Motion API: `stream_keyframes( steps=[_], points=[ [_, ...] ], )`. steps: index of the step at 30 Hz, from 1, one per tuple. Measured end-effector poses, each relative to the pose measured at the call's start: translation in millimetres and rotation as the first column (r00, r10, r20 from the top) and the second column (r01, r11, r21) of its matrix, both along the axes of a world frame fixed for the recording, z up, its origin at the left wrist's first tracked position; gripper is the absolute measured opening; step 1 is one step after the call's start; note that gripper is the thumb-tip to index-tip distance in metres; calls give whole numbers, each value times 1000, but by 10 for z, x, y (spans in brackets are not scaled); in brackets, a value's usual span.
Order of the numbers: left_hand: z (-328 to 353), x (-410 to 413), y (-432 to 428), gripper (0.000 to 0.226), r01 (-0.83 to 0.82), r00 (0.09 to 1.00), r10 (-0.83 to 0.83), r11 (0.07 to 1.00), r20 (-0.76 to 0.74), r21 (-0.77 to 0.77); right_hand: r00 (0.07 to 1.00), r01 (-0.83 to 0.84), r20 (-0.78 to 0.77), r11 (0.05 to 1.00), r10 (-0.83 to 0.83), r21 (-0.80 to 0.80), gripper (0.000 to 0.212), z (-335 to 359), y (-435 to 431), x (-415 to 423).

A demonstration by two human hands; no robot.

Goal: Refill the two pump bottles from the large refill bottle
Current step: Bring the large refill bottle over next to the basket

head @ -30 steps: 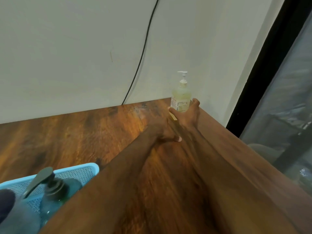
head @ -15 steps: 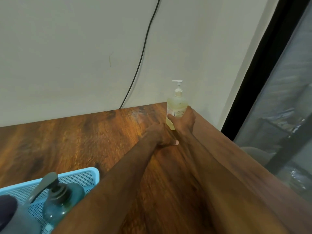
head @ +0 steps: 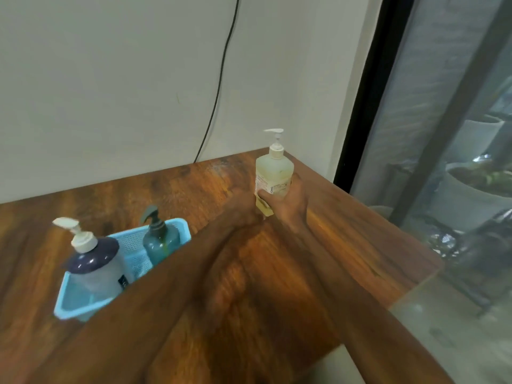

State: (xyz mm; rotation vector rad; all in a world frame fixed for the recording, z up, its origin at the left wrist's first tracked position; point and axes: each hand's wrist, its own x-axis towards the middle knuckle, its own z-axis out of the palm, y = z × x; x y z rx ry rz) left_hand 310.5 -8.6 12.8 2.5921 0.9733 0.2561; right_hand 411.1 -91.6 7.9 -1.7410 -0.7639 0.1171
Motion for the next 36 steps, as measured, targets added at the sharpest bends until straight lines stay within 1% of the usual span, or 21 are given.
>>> stream_keyframes(
  steps=[1, 3, 4, 7, 8, 9, 11, 15, 19, 23, 27, 33, 36],
  points=[
    [27, -138, -147, 33, -14, 999, 14, 1000, 28, -11, 1000, -2, 3, 1000, 2, -3, 86, 6, -125, -98],
    [49, -403, -421, 20, -74, 997, 74, 997, -20, -14, 1000, -12, 18, 1000, 12, -10, 85, 9, -359, -303],
    [59, -502, -544, 21, -115, 992, 115, 993, -49, -11, 1000, -20, 23, 1000, 21, -21, 86, -3, -464, -401],
    [132, -803, -857, 34, -214, 974, 214, 977, -73, 16, 998, -51, 25, 996, 53, -72, 89, -72, -723, -687],
    [157, -935, -973, 32, -209, 976, 210, 978, -63, 30, 998, -55, 24, 994, 58, -90, 90, -98, -795, -785],
    [170, -1076, -1071, 26, -170, 984, 171, 985, -52, 18, 998, -60, 27, 993, 63, -105, 91, -129, -859, -875],
    [163, -1382, -1255, 18, -125, 992, 125, 992, 8, 10, 996, -72, 39, 989, 78, -127, 89, -190, -953, -1043],
    [52, -1844, -1424, 32, -136, 990, 137, 990, -19, 36, 989, -147, -7, 975, 148, -166, 87, -343, -1048, -1293],
    [-152, -2138, -1414, 34, -142, 989, 141, 989, 36, 45, 986, -159, 19, 974, 164, -159, 86, -408, -1070, -1439],
    [-302, -2341, -1383, 37, -201, 979, 200, 979, 37, 38, 992, -117, 38, 984, 123, -138, 86, -404, -1021, -1482],
    [-431, -2525, -1360, 25, -241, 970, 241, 969, -2, 59, 991, -105, 70, 984, 116, -143, 87, -452, -1004, -1533],
    [-476, -2538, -1395, 19, -241, 970, 239, 965, 36, 106, 985, -71, 144, 986, 94, -154, 88, -483, -1092, -1548],
    [-508, -2576, -1412, 22, -250, 967, 242, 962, 82, 110, 987, -47, 147, 988, 69, -146, 90, -506, -1176, -1561]
  ],
)
